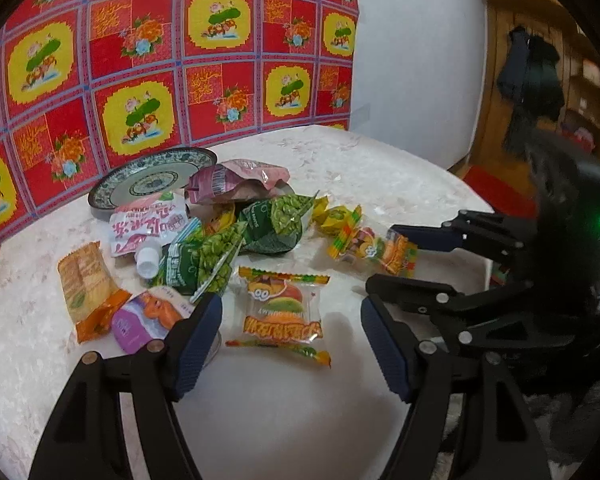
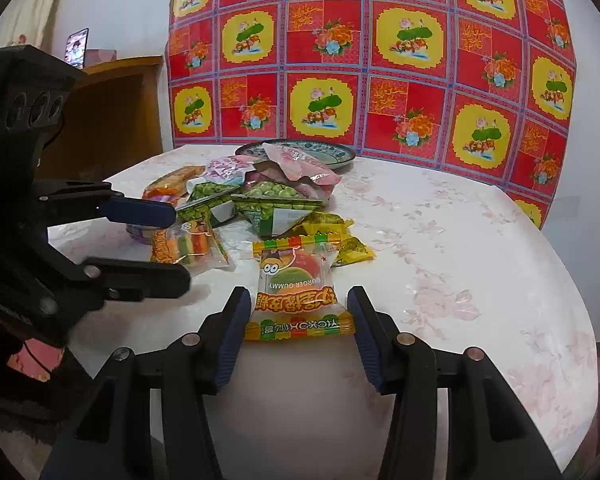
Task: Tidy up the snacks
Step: 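Reach the right tool to the orange gummy candy bag and close on it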
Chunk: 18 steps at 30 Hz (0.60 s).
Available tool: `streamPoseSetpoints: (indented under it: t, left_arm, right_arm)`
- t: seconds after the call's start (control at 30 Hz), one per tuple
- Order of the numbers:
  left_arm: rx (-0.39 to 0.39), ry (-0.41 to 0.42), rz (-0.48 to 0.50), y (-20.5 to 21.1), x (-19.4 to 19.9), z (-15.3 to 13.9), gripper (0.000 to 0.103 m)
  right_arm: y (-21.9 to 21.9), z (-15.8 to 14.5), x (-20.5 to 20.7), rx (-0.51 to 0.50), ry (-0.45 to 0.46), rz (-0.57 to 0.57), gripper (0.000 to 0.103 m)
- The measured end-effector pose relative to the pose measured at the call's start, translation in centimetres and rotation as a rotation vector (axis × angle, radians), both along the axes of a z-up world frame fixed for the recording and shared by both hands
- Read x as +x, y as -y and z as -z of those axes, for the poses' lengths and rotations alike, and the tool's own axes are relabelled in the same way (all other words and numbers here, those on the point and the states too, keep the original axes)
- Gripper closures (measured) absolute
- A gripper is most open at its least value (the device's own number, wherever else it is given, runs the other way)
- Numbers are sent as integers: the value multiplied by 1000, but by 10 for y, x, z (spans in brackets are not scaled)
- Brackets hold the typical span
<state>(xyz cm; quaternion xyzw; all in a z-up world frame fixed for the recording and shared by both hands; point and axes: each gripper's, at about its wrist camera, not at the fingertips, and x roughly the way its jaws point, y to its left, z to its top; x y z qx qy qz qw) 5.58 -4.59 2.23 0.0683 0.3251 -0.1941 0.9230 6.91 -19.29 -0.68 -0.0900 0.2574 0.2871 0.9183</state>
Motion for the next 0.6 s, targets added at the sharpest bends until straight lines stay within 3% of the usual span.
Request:
streamPoseSetpoints:
  t: [0.03,0.1,0.13,0.3,0.6]
  left_arm:
    - [-2,1,-2,0,0,1,29]
    - [-14,-16,-6,0,3,3,42]
    - [-21,-41,-11,-2,7,4,57]
    - [-95,-114,-46,-15,14,4,60]
    - [-171,-59,-89,-29,-2,-17,64]
  right_arm:
    - [1,1,2,7,-7,-2,52]
    - [4,1,4,33,-18,-17,52]
    - [5,2,3,44,-16,-29,52]
    - [9,-3,4,87,0,-29,52]
    - [12,-36,-5,98,65,-8,52]
